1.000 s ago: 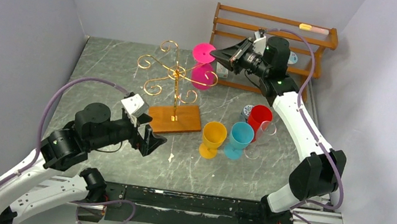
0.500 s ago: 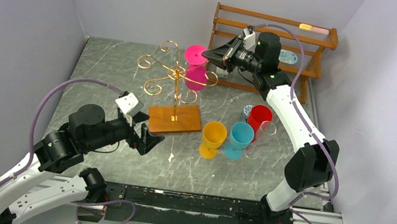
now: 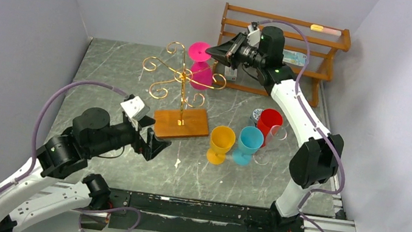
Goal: Take the wine glass off the wine glass rack
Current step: Pick up the wine glass from the wine rack.
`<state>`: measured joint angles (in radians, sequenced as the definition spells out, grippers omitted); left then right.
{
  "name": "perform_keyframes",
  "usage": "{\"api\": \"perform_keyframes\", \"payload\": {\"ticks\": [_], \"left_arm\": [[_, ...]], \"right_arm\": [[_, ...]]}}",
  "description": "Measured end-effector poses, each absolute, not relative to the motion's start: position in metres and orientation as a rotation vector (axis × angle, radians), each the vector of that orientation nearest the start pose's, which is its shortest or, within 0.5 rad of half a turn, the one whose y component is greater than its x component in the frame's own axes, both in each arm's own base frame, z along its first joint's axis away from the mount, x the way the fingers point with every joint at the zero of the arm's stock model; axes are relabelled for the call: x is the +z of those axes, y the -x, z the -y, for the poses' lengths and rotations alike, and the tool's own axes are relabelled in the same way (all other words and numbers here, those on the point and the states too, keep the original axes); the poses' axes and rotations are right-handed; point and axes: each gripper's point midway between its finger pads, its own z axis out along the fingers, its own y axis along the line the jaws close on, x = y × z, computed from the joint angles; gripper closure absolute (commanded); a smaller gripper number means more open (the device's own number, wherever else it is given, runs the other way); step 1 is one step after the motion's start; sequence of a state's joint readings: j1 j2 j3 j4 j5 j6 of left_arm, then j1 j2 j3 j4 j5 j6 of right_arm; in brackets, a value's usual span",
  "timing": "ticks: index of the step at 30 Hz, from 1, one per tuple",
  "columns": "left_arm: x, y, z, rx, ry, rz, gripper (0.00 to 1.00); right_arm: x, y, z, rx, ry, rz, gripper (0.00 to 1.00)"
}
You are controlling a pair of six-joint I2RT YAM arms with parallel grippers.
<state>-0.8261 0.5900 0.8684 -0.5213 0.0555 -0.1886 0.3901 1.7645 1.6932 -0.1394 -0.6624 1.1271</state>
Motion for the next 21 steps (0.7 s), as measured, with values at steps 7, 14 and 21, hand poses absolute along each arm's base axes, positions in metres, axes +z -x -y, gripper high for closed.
{"api": "perform_keyframes", "payload": {"ticks": [7,14,21], "left_arm": [[0.292,-0.155,0.192,-0.759,-0.618,-1.744,0.03],[0.288,-0.156,0.188,-0.732,-0.624,-1.762,0.2],[0.289,-0.154,0.192,-0.745,-0.643,-1.787,0.08]], "right_arm": [[0.364,-0.425,-0.315,1.569,-0.25,-2.006,1.0],[0.389,-0.434,-0.311,1.566,-0.252,-1.921,1.0],[0.41,-0.457,-0.263,1.486,-0.274,-1.834,1.0]]}}
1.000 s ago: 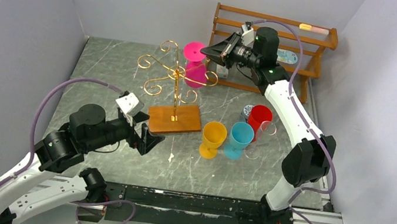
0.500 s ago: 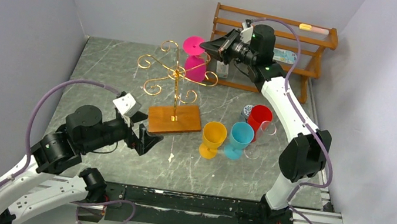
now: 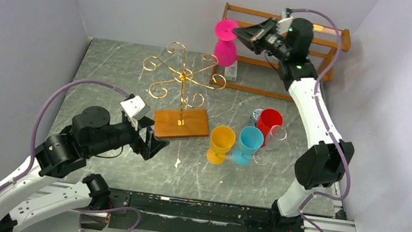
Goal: Take the wine glass off the wine glass rack
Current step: Pick up the wine glass from the wine rack, then place the wine glass at the center of the board.
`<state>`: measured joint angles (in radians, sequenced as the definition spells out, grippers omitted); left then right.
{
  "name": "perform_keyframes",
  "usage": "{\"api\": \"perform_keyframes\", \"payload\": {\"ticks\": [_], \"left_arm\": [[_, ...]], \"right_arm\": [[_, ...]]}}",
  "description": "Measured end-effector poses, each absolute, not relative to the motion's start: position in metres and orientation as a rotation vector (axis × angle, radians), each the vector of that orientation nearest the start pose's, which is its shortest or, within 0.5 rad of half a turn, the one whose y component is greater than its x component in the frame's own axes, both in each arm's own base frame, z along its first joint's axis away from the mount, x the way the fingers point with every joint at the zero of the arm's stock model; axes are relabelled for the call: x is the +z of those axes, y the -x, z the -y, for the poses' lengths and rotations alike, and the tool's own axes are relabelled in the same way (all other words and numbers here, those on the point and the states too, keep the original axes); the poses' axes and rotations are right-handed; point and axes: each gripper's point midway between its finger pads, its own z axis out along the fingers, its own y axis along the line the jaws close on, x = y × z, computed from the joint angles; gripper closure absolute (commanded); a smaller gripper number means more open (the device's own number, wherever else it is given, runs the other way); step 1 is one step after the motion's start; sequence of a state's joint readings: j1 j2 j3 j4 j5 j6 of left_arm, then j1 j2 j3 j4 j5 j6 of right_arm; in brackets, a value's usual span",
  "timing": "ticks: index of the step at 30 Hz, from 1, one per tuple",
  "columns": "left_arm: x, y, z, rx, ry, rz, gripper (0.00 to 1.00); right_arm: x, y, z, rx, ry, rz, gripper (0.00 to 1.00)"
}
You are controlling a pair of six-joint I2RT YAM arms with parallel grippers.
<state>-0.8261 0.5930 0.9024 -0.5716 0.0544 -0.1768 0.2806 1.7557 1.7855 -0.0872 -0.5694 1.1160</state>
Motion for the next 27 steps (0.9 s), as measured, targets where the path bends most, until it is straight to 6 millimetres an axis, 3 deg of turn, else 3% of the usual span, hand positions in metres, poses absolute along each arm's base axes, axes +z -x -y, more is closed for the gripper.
{"api": "perform_keyframes", "payload": {"ticks": [2,5,9,15,21,27], "left_arm": [[0.287,-0.155,0.194,-0.75,-0.641,-1.798,0.06],[0.286,-0.155,0.194,-0.755,-0.635,-1.806,0.06],[0.286,-0.154,0.197,-0.769,-0.634,-1.813,0.07],[0.287,-0.15,0.206,-0.829,-0.648,-1.814,0.08],[0.288,-0.148,0.216,-0.899,-0.628,-1.834,0.12],[0.29,-0.139,0.231,-1.027,-0.605,-1.859,0.12]], "right_arm": [[0.414,-0.459,-0.239,1.447,-0.296,-1.81,1.0],[0.418,-0.447,-0.218,1.416,-0.301,-1.794,1.0],[0.426,-0.416,-0.203,1.353,-0.263,-1.788,1.0],[0.438,-0.372,-0.166,1.188,-0.214,-1.741,1.0],[0.44,-0.308,-0.151,1.08,-0.096,-1.671,1.0],[0.462,-0.246,-0.15,1.037,0.105,-1.597,1.0]]}}
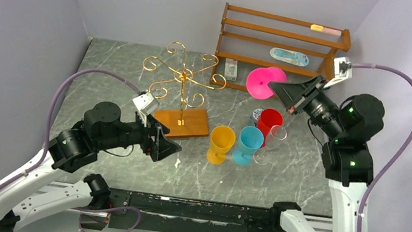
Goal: Take the wine glass off the wine glass rack
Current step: Place the wine glass at the center of the board.
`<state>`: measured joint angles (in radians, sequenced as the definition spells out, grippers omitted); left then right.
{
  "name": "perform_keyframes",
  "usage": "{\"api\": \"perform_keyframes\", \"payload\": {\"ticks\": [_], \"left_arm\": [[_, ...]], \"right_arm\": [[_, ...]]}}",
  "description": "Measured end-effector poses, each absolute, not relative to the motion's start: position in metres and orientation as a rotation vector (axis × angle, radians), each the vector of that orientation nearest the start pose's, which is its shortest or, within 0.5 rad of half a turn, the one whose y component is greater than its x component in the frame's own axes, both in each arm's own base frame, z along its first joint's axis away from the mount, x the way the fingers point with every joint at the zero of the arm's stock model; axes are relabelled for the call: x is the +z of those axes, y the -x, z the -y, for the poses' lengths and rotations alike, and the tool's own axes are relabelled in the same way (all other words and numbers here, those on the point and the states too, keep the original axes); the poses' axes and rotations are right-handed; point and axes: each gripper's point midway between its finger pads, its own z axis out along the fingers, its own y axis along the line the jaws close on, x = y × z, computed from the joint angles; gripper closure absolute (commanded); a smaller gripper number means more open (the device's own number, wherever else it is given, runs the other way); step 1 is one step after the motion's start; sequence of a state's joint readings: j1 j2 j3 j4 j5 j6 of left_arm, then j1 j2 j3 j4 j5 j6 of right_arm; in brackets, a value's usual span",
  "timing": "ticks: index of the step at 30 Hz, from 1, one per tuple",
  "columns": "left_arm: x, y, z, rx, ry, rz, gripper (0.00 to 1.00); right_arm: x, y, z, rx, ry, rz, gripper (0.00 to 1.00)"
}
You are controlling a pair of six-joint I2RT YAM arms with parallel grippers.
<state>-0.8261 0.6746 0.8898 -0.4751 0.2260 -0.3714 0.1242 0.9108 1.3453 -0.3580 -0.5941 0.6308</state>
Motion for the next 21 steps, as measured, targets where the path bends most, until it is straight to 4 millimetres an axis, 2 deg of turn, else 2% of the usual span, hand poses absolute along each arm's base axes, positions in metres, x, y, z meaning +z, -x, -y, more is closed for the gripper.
{"api": "perform_keyframes", "payload": {"ticks": [5,10,12,17,21], "left_arm": [[0.301,-0.131,0.244,-1.164,-0.58,-1.829,0.09],[0.308,-0.128,0.252,-1.279,-0.506,-1.79,0.08],[0.309,-0.127,0.253,-1.315,-0.473,-1.773,0.08],[0.324,-0.123,0.261,-1.417,-0.457,-1.707,0.11],[0.337,-0.117,0.272,-1.507,-0.501,-1.655,0.12]], "right_arm": [[0.452,-0.206,-0.163,1.118,0.268,-1.613,1.0],[0.419,-0.171,-0.174,1.237,0.37,-1.665,1.0],[0.412,-0.16,-0.176,1.266,0.392,-1.686,1.0],[0.409,-0.138,-0.177,1.295,0.46,-1.706,1.0],[0.409,-0.129,-0.178,1.306,0.503,-1.719,1.0]]}}
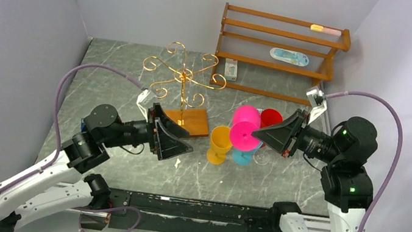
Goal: Take the wine glass off the wine glass rack
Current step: Place the wine glass at the center of the board.
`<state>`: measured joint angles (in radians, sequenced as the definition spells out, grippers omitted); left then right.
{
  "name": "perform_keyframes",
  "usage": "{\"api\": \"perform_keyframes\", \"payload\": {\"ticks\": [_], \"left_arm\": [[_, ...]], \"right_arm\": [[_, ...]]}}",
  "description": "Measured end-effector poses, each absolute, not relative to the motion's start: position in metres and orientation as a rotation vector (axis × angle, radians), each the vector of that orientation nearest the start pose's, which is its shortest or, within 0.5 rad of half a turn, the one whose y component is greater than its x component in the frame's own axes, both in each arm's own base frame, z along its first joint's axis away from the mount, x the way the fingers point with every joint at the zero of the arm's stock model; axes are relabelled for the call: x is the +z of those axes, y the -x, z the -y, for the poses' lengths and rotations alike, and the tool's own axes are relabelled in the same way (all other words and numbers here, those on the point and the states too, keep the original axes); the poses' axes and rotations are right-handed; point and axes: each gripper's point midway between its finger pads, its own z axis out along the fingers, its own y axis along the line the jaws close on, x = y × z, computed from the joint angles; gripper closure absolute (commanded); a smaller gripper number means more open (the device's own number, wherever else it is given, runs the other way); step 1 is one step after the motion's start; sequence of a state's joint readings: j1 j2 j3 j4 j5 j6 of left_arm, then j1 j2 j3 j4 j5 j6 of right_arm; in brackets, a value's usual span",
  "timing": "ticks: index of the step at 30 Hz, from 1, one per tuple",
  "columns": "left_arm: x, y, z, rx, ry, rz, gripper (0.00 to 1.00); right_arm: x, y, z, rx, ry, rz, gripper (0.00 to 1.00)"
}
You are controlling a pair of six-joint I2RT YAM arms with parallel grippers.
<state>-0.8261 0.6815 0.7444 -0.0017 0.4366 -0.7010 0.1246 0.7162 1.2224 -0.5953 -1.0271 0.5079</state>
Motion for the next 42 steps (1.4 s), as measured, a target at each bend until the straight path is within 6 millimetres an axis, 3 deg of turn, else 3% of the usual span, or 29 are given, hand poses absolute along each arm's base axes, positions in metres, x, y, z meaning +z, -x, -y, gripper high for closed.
{"api": "perform_keyframes", "payload": {"ticks": [9,17,23,26,31,37,42], "left_arm": [[0.345,-0.108,0.282,-1.593,-0.575,-1.603,0.13],[0.346,-0.107,0.283,-1.599,-0.586,-1.596,0.12],[0.344,-0.109,0.282,-1.58,-0.581,-1.601,0.1],[0.34,-0.111,0.281,-1.558,-0.579,-1.616,0.1],[0.337,-0.113,0.281,-1.542,-0.576,-1.629,0.12],[0.351,-0.11,0.278,-1.544,-0.582,-1.593,0.15],[0.361,-0.108,0.276,-1.549,-0.585,-1.564,0.18]], "right_arm": [[0.407,-0.129,-0.183,1.402,0.503,-1.776,1.0],[0.427,-0.152,-0.188,1.427,0.507,-1.837,1.0],[0.404,-0.171,-0.199,1.425,0.476,-1.954,1.0],[0.39,-0.164,-0.217,1.443,0.507,-2.005,1.0],[0.377,-0.136,-0.253,1.474,0.63,-2.041,1.0],[0.384,-0.151,-0.258,1.412,0.569,-1.989,1.0],[0.378,-0.149,-0.268,1.439,0.581,-1.982,1.0]]}}
